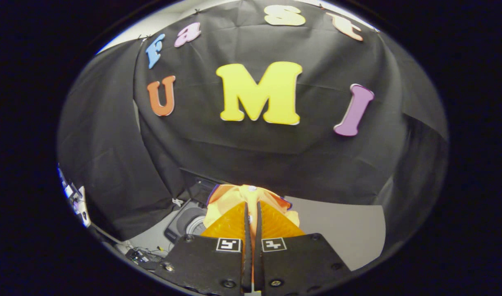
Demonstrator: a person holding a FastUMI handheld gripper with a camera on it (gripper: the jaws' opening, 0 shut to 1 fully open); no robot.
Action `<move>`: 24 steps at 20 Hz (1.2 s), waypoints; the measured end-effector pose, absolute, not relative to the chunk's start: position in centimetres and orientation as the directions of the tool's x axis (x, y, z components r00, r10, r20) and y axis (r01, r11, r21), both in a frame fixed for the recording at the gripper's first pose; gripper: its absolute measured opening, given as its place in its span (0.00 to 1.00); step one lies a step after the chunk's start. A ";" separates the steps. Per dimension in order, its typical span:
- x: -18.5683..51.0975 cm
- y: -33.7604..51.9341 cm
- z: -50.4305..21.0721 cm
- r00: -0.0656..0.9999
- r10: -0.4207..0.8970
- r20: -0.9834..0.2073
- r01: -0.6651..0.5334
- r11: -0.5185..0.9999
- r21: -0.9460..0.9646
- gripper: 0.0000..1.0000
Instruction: Put the clothes into the washing machine and then close the washing machine lid.
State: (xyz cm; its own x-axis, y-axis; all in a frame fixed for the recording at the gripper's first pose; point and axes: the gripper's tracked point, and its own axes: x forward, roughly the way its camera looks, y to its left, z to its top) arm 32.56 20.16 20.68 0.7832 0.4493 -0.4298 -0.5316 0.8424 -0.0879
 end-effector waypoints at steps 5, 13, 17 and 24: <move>31.4 26.5 19.2 0.729 0.509 -0.457 -0.608 0.789 -0.091 0.05; 31.4 34.1 15.3 0.652 0.558 -0.513 -0.672 0.739 -0.049 0.05; 31.8 35.9 13.1 0.632 0.552 -0.544 -0.677 0.735 -0.041 0.05; 32.1 36.7 8.2 0.608 0.521 -0.599 -0.649 0.761 0.002 0.05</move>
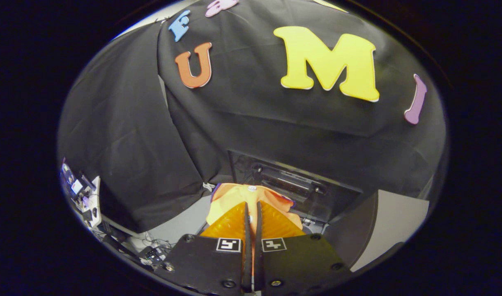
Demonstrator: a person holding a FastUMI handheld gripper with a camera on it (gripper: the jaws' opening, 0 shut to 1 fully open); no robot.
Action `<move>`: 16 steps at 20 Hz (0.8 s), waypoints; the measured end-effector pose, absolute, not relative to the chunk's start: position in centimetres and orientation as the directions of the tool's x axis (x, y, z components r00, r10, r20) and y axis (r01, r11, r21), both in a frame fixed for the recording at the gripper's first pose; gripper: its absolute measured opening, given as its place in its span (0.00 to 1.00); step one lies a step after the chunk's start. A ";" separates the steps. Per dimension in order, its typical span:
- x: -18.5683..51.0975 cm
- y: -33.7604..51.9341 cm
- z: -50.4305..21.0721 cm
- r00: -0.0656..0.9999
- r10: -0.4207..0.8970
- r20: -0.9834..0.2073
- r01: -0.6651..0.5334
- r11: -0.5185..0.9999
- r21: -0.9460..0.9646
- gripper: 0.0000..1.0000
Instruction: Put the clothes into the washing machine and then close the washing machine lid.
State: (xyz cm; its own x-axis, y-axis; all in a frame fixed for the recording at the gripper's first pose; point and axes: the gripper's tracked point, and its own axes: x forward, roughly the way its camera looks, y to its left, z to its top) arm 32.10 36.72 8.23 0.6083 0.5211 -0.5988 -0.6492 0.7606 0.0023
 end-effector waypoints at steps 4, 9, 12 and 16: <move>32.9 36.9 4.2 0.599 0.484 -0.639 -0.614 0.789 0.022 0.05; 34.5 37.2 -1.9 0.556 0.443 -0.703 -0.513 0.849 0.129 0.05; 35.6 37.1 -5.2 0.550 0.419 -0.722 -0.462 0.873 0.155 0.05; 35.9 36.5 -8.2 0.524 0.379 -0.762 -0.400 0.900 0.173 0.05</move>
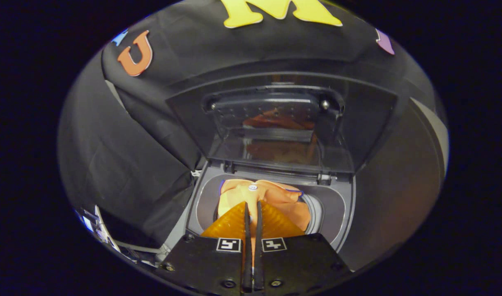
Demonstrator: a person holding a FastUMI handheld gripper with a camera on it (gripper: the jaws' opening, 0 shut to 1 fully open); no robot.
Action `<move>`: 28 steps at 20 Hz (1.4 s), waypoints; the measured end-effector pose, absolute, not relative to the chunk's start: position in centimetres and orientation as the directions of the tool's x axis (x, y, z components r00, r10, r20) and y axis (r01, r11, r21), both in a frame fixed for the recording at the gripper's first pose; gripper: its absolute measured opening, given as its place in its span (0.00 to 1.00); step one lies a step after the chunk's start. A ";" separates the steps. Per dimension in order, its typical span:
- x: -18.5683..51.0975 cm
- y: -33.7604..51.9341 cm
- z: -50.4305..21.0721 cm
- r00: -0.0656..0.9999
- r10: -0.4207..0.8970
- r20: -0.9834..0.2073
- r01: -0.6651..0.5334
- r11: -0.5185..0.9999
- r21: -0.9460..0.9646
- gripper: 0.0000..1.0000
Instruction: Put the clothes into the washing machine and then close the washing machine lid.
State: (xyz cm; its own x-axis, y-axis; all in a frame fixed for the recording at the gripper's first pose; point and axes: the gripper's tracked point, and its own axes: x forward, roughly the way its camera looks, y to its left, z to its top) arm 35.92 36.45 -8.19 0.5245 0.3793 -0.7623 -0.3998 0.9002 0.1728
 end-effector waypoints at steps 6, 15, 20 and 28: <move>36.5 36.6 -9.2 0.508 0.362 -0.781 -0.383 0.908 0.172 0.05; 35.8 35.9 -12.0 0.458 0.338 -0.822 -0.367 0.914 0.172 0.77; 35.7 35.5 -11.7 0.459 0.335 -0.823 -0.376 0.912 0.161 1.00; 35.5 36.0 -4.5 0.540 0.379 -0.752 -0.436 0.890 0.136 1.00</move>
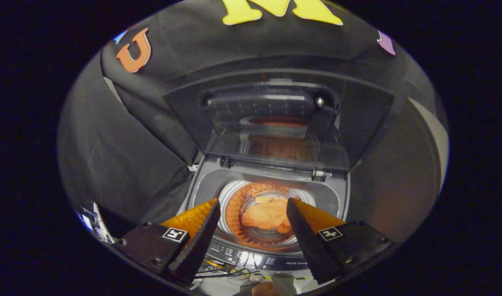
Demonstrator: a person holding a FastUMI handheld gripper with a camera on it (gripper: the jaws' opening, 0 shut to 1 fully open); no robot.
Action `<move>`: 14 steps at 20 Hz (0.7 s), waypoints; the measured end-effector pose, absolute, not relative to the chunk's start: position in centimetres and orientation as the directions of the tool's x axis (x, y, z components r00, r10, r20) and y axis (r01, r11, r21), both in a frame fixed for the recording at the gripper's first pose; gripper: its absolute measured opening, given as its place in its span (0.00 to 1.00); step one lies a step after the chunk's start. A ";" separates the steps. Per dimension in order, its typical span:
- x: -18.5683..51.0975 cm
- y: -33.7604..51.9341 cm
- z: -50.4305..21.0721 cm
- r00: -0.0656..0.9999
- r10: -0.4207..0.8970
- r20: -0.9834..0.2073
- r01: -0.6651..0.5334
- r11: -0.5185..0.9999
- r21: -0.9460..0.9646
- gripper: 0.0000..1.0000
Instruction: Put the clothes into the washing machine and then close the washing machine lid.
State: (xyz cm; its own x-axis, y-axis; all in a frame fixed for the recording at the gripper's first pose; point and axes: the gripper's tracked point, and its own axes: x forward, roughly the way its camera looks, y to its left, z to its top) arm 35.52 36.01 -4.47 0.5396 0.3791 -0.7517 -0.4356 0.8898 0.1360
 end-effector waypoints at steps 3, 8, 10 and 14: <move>35.6 36.3 0.0 0.572 0.403 -0.715 -0.450 0.882 0.137 1.00; 36.8 36.1 6.1 0.633 0.421 -0.649 -0.465 0.878 0.117 1.00; 37.6 36.5 7.9 0.654 0.432 -0.621 -0.465 0.877 0.120 1.00; 41.8 37.7 10.4 0.704 0.416 -0.576 -0.439 0.892 0.108 1.00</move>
State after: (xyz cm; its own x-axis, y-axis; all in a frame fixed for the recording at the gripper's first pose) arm 41.77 37.70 10.44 0.7036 0.4158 -0.5762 -0.4389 0.8920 0.1078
